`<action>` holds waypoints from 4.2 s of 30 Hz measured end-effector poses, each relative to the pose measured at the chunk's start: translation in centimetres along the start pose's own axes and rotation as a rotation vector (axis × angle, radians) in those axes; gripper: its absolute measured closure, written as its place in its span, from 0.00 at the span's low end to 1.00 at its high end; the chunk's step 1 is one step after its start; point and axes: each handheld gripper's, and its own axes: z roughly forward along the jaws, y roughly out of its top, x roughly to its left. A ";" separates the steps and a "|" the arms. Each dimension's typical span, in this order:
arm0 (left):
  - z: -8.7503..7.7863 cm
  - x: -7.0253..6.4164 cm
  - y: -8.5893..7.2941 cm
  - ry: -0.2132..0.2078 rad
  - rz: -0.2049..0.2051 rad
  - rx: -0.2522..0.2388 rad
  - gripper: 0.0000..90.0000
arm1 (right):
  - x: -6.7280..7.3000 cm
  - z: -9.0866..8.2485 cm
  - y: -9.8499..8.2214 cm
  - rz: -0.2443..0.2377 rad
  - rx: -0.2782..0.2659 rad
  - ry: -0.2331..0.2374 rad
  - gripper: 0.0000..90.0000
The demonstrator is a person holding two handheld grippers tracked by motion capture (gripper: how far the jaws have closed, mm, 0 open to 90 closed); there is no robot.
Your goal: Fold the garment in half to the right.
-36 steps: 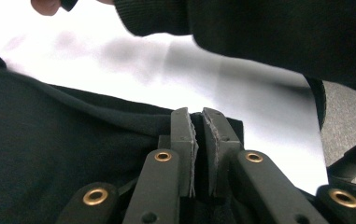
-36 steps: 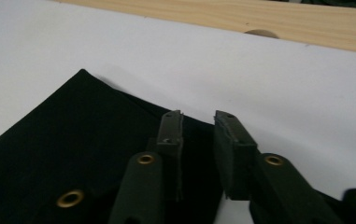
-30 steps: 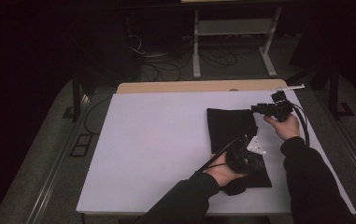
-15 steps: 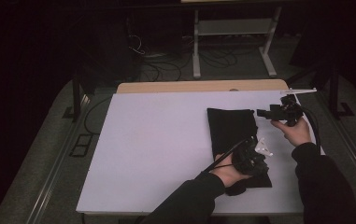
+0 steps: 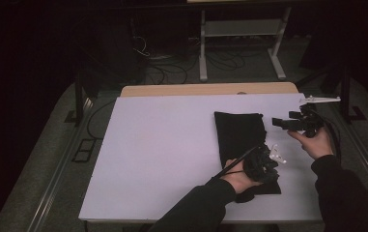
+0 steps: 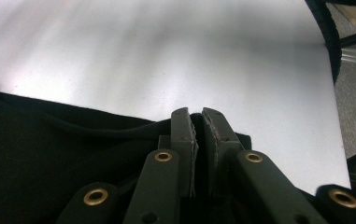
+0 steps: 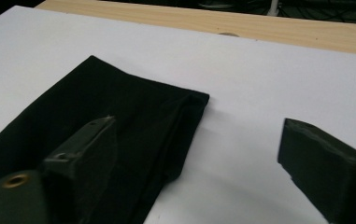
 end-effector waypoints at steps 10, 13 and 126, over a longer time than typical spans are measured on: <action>0.3 -0.2 0.3 -0.010 0.026 0.074 0.91 | 0.9 -1.5 -1.5 -0.051 0.003 -0.005 0.00; 0.2 -0.3 0.3 -0.016 0.024 0.081 0.90 | 1.1 -1.8 -2.0 -0.056 0.010 -0.012 0.00; -16.4 4.4 -12.7 0.166 -0.196 -0.146 0.00 | 3.7 -7.0 -7.8 -0.067 -0.021 0.023 0.00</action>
